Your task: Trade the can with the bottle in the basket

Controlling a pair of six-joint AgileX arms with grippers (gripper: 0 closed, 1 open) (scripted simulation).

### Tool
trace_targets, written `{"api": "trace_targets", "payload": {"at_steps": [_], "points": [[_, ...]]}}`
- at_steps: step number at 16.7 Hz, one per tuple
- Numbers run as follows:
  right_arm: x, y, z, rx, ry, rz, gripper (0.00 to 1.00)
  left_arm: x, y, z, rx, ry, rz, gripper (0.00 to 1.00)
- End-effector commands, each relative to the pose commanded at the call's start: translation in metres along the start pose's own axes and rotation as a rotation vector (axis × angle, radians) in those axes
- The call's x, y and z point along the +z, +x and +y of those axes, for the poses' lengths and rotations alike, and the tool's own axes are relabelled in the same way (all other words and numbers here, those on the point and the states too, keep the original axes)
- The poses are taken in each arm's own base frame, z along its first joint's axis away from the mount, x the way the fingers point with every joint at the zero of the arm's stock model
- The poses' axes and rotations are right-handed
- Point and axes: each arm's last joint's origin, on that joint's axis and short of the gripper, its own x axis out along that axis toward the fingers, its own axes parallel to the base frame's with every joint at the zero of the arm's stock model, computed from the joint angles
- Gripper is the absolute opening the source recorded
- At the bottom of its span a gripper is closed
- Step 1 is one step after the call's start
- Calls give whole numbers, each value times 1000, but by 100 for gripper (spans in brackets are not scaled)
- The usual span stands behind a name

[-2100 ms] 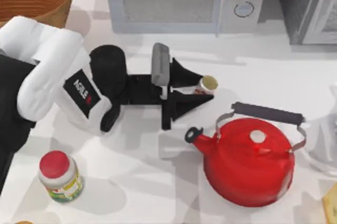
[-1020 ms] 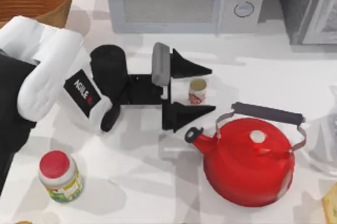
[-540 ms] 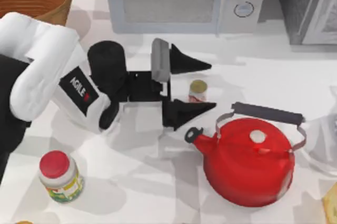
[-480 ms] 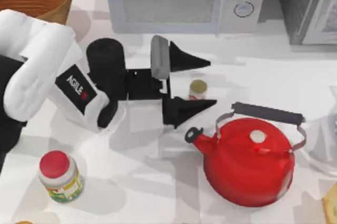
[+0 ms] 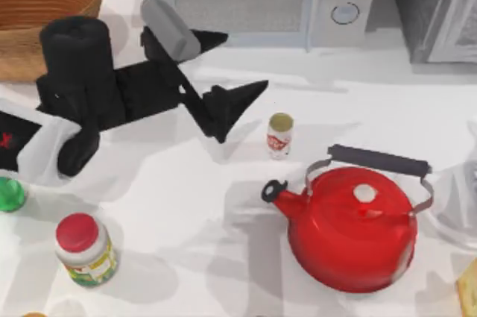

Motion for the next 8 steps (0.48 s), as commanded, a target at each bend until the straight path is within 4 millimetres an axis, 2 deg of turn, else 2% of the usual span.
{"api": "trace_targets", "payload": {"at_steps": [2,4,6,8], "points": [[0,0,0,0,0,0,100,31,-40,-14,157,19,-16,100],[0,0,0,0,0,0,100,48,-78,-29,309,28,-28,100],[0,0,0,0,0,0,100,55,-112,-40,450,24,-33,100],[0,0,0,0,0,0,100,51,-141,-49,593,7,-25,100]]}}
